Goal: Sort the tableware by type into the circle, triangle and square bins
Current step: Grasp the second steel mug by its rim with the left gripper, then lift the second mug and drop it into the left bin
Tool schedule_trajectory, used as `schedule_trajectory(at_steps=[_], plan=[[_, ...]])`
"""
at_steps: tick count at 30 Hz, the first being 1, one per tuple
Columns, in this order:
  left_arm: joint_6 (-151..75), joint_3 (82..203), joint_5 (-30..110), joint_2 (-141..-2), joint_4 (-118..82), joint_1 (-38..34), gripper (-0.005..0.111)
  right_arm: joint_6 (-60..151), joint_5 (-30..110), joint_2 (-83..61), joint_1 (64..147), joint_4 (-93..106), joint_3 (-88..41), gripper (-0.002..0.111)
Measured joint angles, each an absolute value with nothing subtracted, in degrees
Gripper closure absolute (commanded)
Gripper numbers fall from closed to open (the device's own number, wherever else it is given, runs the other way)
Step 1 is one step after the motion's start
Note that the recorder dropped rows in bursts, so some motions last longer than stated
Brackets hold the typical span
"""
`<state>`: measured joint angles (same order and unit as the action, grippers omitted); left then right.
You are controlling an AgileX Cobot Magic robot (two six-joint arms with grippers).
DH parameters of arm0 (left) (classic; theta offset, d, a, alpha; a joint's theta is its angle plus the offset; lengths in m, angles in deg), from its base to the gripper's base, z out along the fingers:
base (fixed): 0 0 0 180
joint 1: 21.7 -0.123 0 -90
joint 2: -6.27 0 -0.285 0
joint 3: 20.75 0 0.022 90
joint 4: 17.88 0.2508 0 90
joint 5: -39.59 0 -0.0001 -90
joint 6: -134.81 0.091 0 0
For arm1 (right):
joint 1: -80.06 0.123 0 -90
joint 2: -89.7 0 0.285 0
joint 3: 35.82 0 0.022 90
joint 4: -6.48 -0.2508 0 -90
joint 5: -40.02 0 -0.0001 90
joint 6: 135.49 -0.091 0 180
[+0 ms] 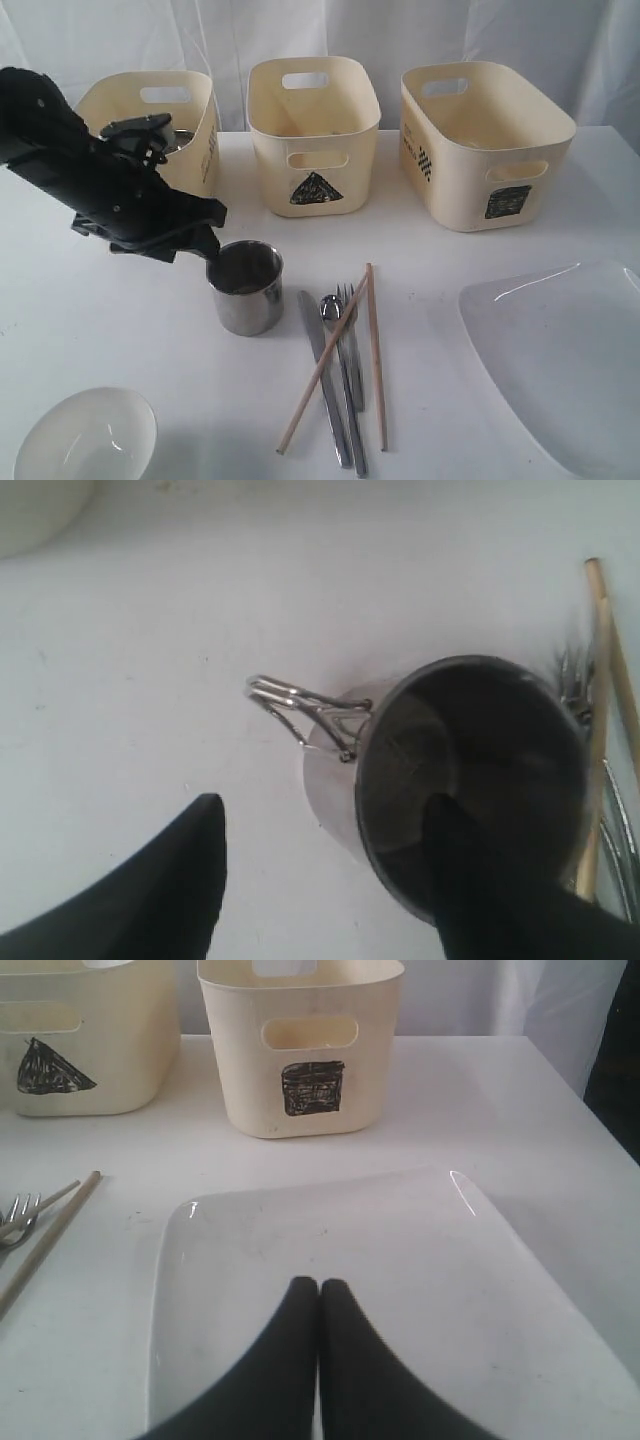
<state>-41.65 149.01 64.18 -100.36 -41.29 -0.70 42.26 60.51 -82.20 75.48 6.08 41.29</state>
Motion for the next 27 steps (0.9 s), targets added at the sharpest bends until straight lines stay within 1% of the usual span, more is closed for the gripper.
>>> schedule_trajectory(at_steps=[5,7,8,9,13,18,24,27], plan=[[-41.97,149.01,63.96,-105.57,-43.83,-0.7,0.045,42.26,60.51,-82.2,75.48,6.08,41.29,0.108],[-42.11,149.01,63.83,-106.87,-43.83,-0.66,0.049,42.26,60.51,-82.2,75.48,6.08,41.29,0.108],[-42.11,149.01,63.38,-107.44,-43.83,-0.66,0.056,42.26,60.51,-82.2,75.48,6.08,41.29,0.108],[-42.11,149.01,62.99,-107.74,-43.83,-0.57,0.064,42.26,60.51,-82.2,75.48,6.08,41.29,0.108],[-42.78,149.12,61.85,-107.64,-43.95,-0.57,0.107,42.26,60.51,-82.2,75.48,6.08,41.29,0.108],[-43.21,149.84,62.44,-104.11,-43.19,-0.57,0.107,42.26,60.51,-82.2,75.48,6.08,41.29,0.108],[-43.32,150.47,67.12,-92.66,-39.76,-2.15,0.107,42.26,60.51,-82.2,75.48,6.08,41.29,0.108],[-43.32,150.47,61.6,-86.11,-35.27,-2.75,0.107,42.26,60.51,-82.2,75.48,6.08,41.29,0.108]])
